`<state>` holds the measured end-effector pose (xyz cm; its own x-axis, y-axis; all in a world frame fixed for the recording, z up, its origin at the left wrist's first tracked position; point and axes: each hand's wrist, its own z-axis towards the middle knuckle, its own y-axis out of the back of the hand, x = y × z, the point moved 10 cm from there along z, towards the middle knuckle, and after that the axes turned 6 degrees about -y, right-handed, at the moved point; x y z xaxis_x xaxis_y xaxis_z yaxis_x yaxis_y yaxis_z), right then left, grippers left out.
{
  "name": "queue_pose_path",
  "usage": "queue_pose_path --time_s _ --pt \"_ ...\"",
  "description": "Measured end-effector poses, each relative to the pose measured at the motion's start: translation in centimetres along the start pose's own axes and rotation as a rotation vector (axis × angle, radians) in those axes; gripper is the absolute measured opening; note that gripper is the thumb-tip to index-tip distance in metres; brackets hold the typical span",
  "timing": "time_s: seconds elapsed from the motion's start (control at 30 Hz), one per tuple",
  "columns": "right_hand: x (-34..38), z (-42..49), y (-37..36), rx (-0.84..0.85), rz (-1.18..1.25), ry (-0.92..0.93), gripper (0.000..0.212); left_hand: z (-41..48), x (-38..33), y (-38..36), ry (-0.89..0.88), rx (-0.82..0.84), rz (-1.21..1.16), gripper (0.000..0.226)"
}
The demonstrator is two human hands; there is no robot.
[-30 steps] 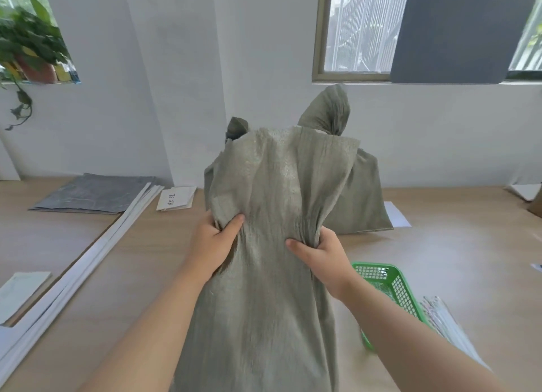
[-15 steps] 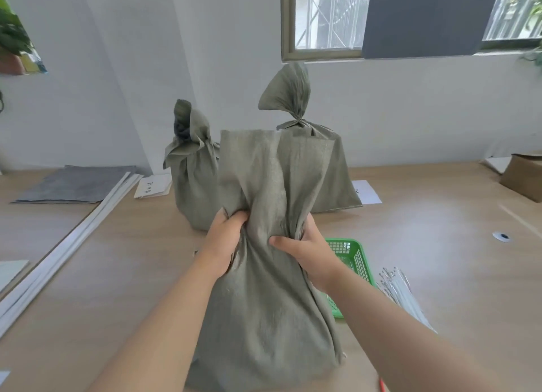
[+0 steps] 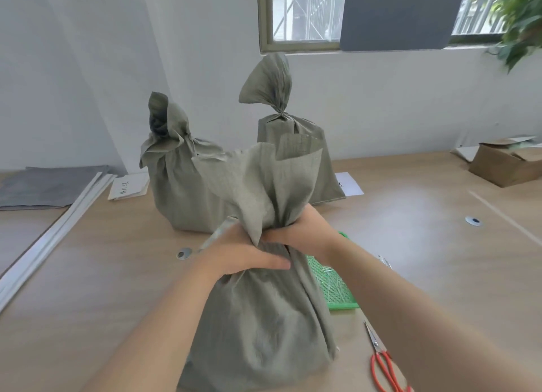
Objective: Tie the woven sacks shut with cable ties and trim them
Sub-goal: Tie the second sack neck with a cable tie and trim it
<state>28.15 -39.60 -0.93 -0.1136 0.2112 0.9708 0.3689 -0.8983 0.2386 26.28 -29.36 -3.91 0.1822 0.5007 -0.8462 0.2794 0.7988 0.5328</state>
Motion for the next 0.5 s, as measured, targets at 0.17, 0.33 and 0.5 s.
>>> queue_pose_path --time_s 0.17,0.33,0.5 --pt "0.2 0.0 -0.1 0.061 -0.025 -0.036 0.011 0.8 -0.5 -0.8 0.003 -0.170 -0.062 0.032" --pt "1.1 0.1 0.9 0.193 -0.113 0.059 0.031 0.7 -0.6 -1.0 0.052 -0.288 0.036 0.031" --pt "1.1 0.4 1.6 0.222 -0.194 0.134 0.045 2.0 -1.1 -2.2 0.091 -0.213 0.201 0.020"
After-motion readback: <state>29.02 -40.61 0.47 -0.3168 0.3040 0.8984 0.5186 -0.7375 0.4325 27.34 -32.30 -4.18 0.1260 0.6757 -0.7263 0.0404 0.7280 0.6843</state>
